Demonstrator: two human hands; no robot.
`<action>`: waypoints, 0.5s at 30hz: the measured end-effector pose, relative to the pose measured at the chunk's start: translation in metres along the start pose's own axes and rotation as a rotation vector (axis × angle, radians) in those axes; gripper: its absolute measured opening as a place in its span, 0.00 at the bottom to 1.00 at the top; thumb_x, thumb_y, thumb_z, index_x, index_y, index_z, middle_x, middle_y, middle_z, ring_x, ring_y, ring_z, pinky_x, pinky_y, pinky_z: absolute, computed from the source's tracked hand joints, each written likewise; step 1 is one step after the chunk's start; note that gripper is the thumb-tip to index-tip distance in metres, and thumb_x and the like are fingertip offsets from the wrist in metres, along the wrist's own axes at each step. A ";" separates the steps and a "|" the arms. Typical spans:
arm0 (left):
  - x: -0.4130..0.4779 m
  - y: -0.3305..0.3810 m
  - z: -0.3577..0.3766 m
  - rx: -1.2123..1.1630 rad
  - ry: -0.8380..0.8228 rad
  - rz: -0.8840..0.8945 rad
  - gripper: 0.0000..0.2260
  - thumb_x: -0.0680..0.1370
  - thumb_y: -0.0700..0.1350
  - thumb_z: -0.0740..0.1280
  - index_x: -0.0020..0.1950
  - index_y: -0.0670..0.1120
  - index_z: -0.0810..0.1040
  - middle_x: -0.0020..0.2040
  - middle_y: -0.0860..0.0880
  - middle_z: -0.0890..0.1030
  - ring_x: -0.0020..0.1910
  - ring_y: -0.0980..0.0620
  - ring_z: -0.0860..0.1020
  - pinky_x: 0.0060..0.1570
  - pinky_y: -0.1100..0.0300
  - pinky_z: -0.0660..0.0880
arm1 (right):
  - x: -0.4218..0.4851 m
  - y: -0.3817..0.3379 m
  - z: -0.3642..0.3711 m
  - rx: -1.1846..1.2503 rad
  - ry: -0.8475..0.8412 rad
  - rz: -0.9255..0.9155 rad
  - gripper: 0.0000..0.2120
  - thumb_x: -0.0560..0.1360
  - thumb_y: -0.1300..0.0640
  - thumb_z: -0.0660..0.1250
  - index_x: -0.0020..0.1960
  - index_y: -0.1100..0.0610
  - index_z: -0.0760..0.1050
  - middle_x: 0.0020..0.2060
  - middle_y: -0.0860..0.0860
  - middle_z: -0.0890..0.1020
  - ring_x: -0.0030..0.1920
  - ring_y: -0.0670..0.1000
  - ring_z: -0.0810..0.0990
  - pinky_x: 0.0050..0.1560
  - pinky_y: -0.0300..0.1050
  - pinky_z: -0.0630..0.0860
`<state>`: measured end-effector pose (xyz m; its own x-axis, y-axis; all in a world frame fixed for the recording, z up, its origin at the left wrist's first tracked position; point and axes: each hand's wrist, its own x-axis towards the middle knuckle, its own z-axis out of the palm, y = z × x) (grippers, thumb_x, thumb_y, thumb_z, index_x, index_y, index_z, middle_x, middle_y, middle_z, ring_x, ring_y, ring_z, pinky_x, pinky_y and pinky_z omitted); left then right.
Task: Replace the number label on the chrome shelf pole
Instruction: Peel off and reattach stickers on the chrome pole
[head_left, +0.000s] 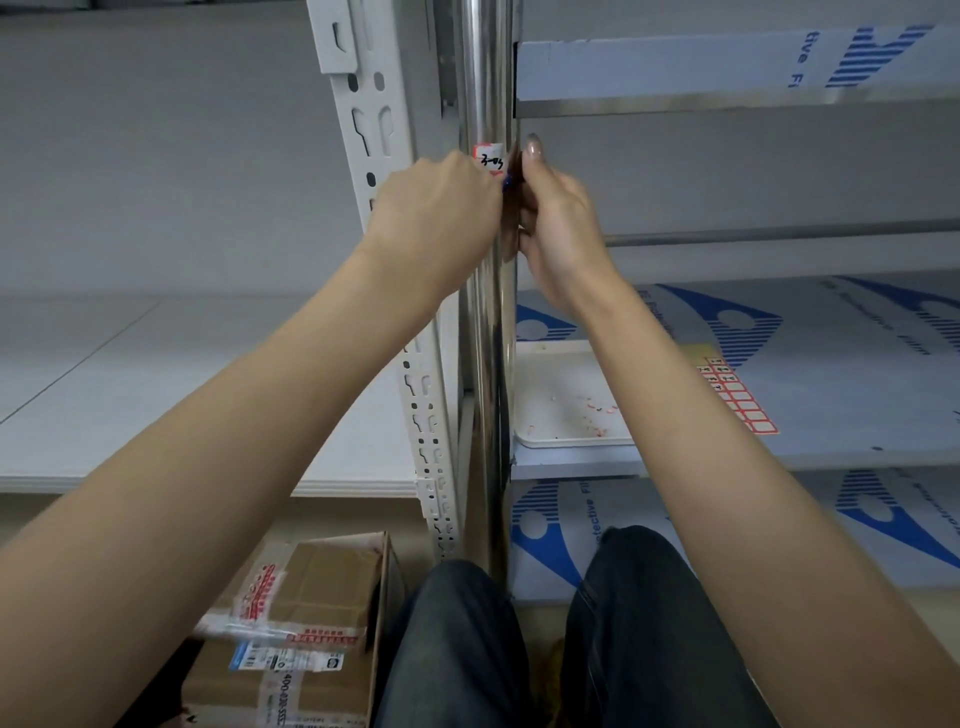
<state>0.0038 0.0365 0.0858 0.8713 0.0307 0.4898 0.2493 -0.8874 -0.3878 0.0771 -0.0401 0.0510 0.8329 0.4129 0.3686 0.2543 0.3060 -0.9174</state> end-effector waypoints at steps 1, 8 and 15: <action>0.000 -0.001 0.001 0.014 0.003 0.008 0.12 0.81 0.34 0.50 0.60 0.36 0.70 0.54 0.37 0.74 0.49 0.34 0.76 0.36 0.52 0.64 | 0.001 0.002 0.001 0.010 -0.003 -0.005 0.18 0.83 0.53 0.51 0.42 0.55 0.75 0.38 0.53 0.77 0.39 0.50 0.74 0.36 0.43 0.67; -0.001 -0.002 0.002 0.056 0.033 0.088 0.15 0.84 0.40 0.46 0.62 0.36 0.68 0.54 0.35 0.72 0.47 0.33 0.76 0.31 0.53 0.61 | 0.004 0.008 0.002 0.032 -0.003 -0.037 0.19 0.83 0.55 0.51 0.38 0.54 0.73 0.24 0.46 0.72 0.26 0.48 0.66 0.25 0.44 0.58; 0.003 0.008 0.000 0.038 -0.010 0.041 0.17 0.83 0.38 0.45 0.65 0.36 0.68 0.55 0.34 0.72 0.50 0.35 0.75 0.26 0.58 0.53 | 0.001 0.006 0.003 0.179 -0.034 0.027 0.18 0.84 0.57 0.50 0.39 0.54 0.72 0.21 0.41 0.76 0.25 0.36 0.73 0.26 0.28 0.65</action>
<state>0.0084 0.0289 0.0843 0.8851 -0.0001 0.4654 0.2296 -0.8697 -0.4369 0.0780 -0.0356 0.0463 0.8201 0.4509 0.3523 0.1385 0.4409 -0.8868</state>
